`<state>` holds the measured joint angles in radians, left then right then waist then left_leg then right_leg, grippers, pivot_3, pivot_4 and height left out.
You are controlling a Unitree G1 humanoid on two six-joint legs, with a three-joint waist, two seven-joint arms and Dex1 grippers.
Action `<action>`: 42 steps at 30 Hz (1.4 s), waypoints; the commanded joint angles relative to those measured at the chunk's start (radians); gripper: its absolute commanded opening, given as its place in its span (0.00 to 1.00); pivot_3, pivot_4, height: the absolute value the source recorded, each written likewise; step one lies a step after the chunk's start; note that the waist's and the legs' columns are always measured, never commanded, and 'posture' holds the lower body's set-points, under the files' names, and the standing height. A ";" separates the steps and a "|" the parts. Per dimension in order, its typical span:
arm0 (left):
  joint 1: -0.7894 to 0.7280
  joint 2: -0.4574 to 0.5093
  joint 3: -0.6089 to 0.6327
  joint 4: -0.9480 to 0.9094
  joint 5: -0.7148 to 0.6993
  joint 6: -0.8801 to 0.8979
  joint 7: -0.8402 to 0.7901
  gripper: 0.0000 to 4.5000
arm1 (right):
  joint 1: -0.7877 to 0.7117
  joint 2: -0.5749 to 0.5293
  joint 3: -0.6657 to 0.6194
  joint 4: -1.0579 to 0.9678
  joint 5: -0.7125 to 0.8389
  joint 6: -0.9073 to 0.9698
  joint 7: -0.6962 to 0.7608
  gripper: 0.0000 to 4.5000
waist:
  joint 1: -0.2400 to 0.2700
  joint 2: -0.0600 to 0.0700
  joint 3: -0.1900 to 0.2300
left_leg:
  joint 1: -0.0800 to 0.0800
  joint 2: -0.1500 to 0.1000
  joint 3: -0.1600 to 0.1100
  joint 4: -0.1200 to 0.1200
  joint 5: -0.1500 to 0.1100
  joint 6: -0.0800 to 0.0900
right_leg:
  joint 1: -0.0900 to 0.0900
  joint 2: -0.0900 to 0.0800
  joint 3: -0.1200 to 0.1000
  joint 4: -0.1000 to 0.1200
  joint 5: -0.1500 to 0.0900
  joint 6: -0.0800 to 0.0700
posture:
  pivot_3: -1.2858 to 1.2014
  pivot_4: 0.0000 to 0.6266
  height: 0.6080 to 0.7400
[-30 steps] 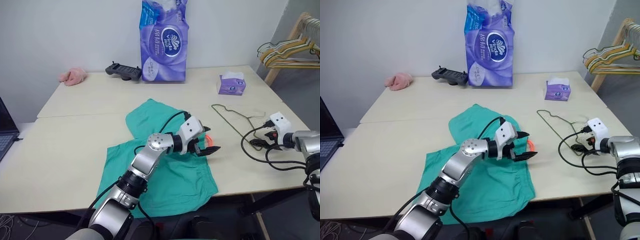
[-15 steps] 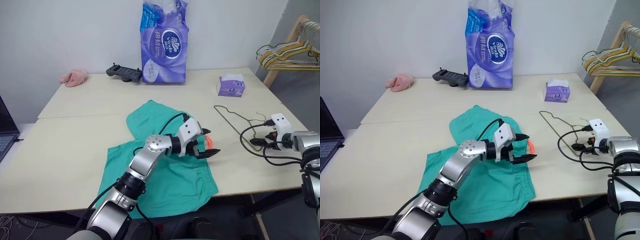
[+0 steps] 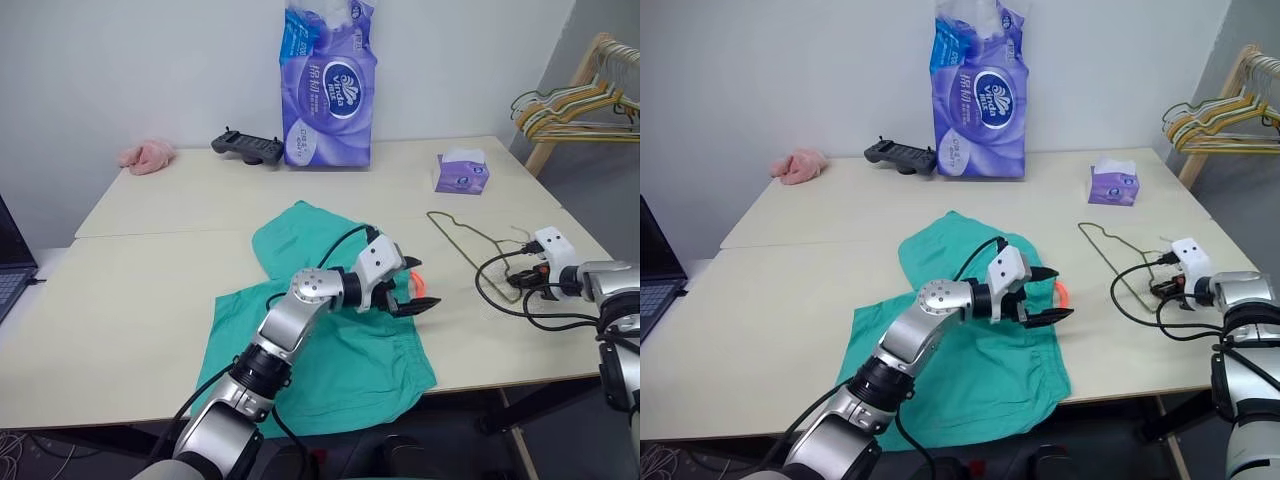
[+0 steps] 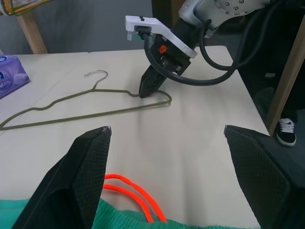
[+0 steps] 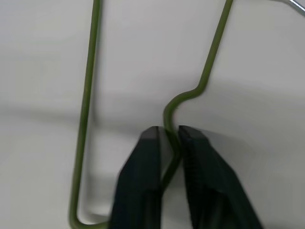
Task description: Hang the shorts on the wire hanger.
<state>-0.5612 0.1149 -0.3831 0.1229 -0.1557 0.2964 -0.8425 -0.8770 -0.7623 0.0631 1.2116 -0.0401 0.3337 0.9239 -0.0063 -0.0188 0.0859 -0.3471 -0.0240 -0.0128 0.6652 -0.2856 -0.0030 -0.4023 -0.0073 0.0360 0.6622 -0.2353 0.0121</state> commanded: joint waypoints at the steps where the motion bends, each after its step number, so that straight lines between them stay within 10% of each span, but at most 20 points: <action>1: -0.029 -0.005 0.030 -0.012 -0.009 -0.028 0.005 0.90 | -0.001 0.002 -0.001 -0.012 -0.013 -0.003 0.013 0.01 | 0.000 0.000 0.000 | 0.000 0.000 0.000 0.000 0.000 0.000 | 0.000 0.000 0.000 0.000 0.000 0.000 | 0.53 0.05 1.00; 14: -0.243 0.045 0.215 0.218 -0.050 -0.083 0.000 0.90 | -0.057 -0.225 0.163 -0.135 -0.325 -0.630 -0.335 0.01 | -0.011 0.001 0.000 | -0.001 0.000 0.005 -0.001 0.000 0.000 | -0.004 0.000 0.004 0.000 -0.002 0.005 | 0.51 0.03 1.00; 24: -0.329 0.100 0.234 0.332 -0.077 -0.087 -0.176 0.90 | -0.099 -0.439 0.478 -0.261 -0.891 -1.130 -0.824 0.01 | -0.046 0.001 0.000 | 0.000 0.000 0.012 -0.003 -0.001 0.000 | -0.005 0.001 0.011 -0.001 -0.004 0.007 | 0.50 0.00 1.00; 42: -0.417 0.117 0.203 0.617 0.059 -0.219 -0.186 0.90 | -0.076 -0.442 0.325 -0.571 -0.841 -1.274 -0.929 0.01 | -0.051 0.001 0.000 | 0.000 0.000 0.012 -0.001 -0.002 0.002 | -0.005 0.001 0.011 -0.001 -0.001 0.003 | 0.49 0.00 1.00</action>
<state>-0.9332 0.2296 -0.1911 0.7280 -0.1096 0.1229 -1.0380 -0.9378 -1.1823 0.4423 0.6692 -0.9188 -0.9334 -0.0002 -0.0578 -0.0177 0.0855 -0.3470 -0.0239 -0.0009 0.6639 -0.2874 -0.0008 -0.4072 -0.0068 0.0467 0.6610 -0.2361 0.0157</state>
